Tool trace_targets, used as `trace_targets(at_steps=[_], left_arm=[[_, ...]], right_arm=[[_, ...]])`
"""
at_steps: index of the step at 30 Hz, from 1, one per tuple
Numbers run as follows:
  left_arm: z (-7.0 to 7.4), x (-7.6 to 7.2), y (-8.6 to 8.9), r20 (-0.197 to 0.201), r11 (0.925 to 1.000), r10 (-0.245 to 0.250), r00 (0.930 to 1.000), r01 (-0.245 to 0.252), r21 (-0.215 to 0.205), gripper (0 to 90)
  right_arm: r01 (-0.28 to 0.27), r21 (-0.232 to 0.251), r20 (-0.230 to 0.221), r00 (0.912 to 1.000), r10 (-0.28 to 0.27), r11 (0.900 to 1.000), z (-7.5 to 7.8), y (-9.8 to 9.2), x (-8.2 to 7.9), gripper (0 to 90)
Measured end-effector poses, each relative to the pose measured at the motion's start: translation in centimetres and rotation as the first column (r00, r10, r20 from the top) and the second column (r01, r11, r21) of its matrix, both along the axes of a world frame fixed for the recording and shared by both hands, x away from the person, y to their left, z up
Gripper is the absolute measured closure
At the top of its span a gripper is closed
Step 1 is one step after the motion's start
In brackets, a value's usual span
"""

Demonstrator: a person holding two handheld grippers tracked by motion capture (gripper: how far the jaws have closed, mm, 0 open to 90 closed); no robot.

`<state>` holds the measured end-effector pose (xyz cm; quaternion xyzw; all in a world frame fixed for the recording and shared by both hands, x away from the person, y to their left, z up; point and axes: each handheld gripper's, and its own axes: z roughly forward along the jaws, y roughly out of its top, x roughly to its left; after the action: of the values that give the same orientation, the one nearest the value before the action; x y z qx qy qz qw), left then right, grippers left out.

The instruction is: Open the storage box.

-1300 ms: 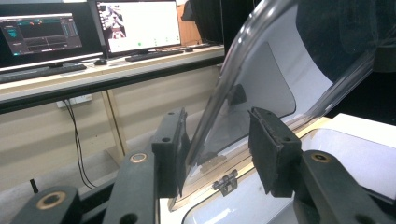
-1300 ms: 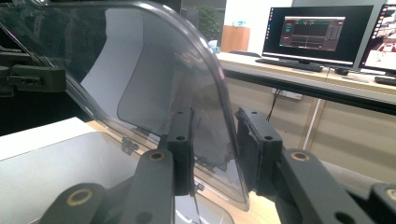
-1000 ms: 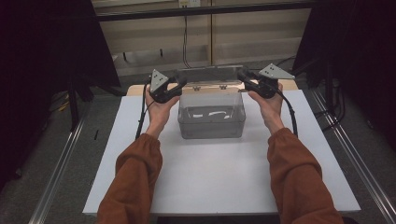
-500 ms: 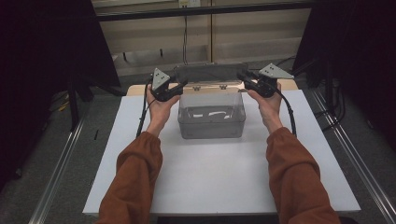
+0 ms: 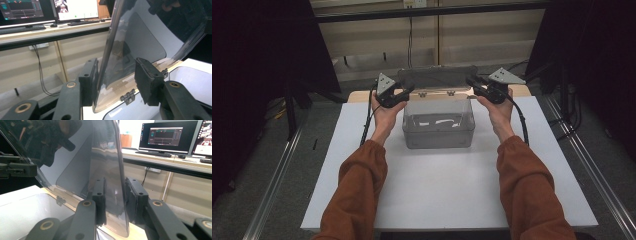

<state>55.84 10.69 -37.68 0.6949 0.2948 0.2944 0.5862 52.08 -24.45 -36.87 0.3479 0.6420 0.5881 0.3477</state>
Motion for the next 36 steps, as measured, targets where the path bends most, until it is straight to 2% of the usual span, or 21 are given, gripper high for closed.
trace_targets(at_steps=[7, 9, 16, 20, 24, 27, 30, 33, 36], left_arm=[[0.0, 0.3, 0.0, -0.007, 0.9999, 0.005, 1.0, -0.005, -0.015, 58.0], [0.1, 0.4, 0.1, -0.001, 1.0, 0.004, 1.0, -0.004, 0.005, 58.0], [-0.4, 0.7, 0.1, -0.012, 0.9999, 0.011, 0.9999, -0.011, 0.008, 58.0], [-0.5, 0.8, 0.0, -0.015, 0.9999, 0.015, 0.9998, -0.015, -0.005, 58.9], [-0.6, 1.0, 0.2, -0.016, 0.9999, 0.012, 0.9998, -0.012, 0.012, 61.2], [-0.8, 1.1, 0.2, -0.02, 0.9999, 0.016, 0.9997, -0.016, 0.005, 61.7], [-1.2, 1.3, 0.2, -0.027, 0.9992, 0.017, 0.9995, -0.016, 0.035, 63.3], [-1.4, 1.5, 0.5, -0.034, 0.9997, 0.009, 0.9994, -0.009, 0.024, 66.6], [-1.4, 1.6, 0.4, -0.029, 0.9993, 0.01, 0.9995, -0.009, 0.036, 66.6]], right_arm=[[0.006, -0.016, -0.02, 0.9998, -0.007, 1.0, -0.5, 0.0, 0.5, 71.6], [0.004, -0.009, -0.017, 0.9998, -0.005, 1.0, -0.6, 0.0, 0.7, 71.6], [0.008, -0.019, -0.025, 0.9997, -0.008, 1.0, -0.6, 0.0, 1.1, 71.7], [0.009, -0.017, -0.031, 0.9995, -0.009, 1.0, -0.8, 0.0, 1.3, 71.8], [0.014, -0.02, -0.033, 0.9993, -0.014, 1.0, -1.0, 0.0, 1.5, 71.8], [0.016, -0.022, -0.042, 0.999, -0.017, 1.0, -1.3, 0.0, 1.6, 71.6], [0.018, -0.026, -0.05, 0.9986, -0.019, 1.0, -1.5, -0.1, 1.8, 71.3], [0.022, -0.021, -0.062, 0.9978, -0.023, 1.0, -1.8, -0.2, 1.9, 70.9], [0.02, -0.021, -0.065, 0.9977, -0.022, 1.0, -2.0, -0.2, 2.0, 71.4]])
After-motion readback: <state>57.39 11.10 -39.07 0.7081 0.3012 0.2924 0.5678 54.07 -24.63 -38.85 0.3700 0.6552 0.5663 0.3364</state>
